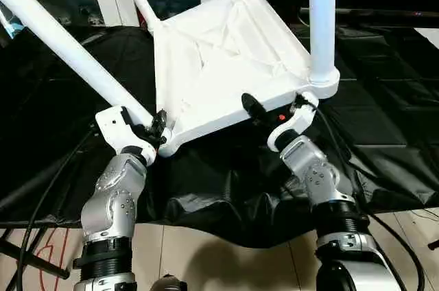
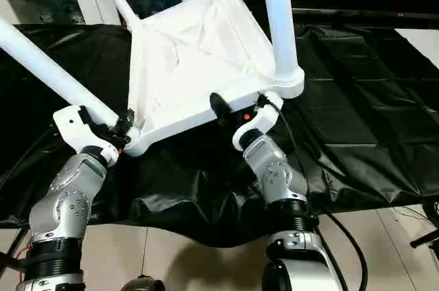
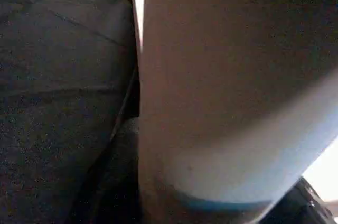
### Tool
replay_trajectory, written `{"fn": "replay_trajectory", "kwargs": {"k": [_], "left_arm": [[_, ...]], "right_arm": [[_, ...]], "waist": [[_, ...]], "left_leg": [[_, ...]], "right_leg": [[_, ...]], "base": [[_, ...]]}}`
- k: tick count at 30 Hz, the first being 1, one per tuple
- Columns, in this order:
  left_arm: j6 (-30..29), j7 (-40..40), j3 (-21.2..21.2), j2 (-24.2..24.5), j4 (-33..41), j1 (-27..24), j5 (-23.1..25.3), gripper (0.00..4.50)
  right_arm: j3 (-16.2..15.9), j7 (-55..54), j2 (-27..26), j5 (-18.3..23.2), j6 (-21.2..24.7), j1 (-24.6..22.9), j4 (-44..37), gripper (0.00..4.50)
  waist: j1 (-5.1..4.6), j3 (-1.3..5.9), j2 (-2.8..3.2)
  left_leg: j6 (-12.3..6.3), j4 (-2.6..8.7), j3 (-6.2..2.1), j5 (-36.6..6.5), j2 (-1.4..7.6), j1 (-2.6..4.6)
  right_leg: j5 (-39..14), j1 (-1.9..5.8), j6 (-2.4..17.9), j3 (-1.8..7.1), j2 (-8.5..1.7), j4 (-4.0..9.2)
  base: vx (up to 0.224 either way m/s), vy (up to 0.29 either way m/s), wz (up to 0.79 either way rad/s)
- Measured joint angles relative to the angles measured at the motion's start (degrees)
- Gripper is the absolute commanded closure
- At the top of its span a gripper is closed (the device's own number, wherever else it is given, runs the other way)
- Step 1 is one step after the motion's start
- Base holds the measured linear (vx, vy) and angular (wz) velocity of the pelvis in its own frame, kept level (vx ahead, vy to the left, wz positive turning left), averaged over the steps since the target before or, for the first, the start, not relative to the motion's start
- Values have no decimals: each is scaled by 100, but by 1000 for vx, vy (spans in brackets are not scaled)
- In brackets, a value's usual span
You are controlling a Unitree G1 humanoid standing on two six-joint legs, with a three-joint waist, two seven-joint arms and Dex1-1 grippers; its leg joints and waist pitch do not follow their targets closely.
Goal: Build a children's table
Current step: Flip table
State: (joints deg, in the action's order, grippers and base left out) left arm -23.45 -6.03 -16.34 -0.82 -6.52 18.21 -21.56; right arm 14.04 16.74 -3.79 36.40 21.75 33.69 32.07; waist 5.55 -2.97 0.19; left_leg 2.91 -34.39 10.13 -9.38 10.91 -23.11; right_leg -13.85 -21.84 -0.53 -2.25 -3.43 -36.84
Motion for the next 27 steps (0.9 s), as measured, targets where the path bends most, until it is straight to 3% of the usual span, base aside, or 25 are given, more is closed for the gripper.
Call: {"fn": "replay_trajectory", "kwargs": {"k": [4, 5, 9, 20, 27], "left_arm": [[-97, -64, 53, -1, 74, -27, 0, 240], [-120, -100, 57, 0, 94, -45, 0, 240], [-149, -106, 90, -3, 161, -72, 0, 240], [-209, -105, 101, -4, 305, -158, 2, 240], [-223, -106, 143, 9, 271, -130, 28, 240]], "right_arm": [[190, 78, -31, 14, -176, 372, 579, 0], [247, 115, -50, 39, -230, 467, 716, 27], [458, 295, -116, 280, -264, 652, 987, 53], [722, 461, -159, 388, -449, 862, 1445, 164], [813, 506, -133, 370, -515, 880, 1589, 212]], "waist": [[25, -1, 2], [28, -2, 3], [1, -2, 3], [-42, -2, 6], [-41, -7, 50]], "left_leg": [[1, 0, 0, 0, 0, 0], [1, 0, 0, 0, 0, 0], [1, -1, 0, 1, 0, 2], [1, -1, 0, 1, 1, 4], [1, -1, 1, 1, 1, 4]], "right_leg": [[0, -1, 1, -2, -1, -7], [0, -1, 1, -2, -2, -9], [2, -1, 4, -1, -2, -11], [1, -2, 5, -2, -1, -12], [2, -1, 5, -2, -1, -12]], "base": [[0, 0, 0], [0, 0, 0], [0, 0, 0], [0, 0, 0], [0, 0, 0]]}}
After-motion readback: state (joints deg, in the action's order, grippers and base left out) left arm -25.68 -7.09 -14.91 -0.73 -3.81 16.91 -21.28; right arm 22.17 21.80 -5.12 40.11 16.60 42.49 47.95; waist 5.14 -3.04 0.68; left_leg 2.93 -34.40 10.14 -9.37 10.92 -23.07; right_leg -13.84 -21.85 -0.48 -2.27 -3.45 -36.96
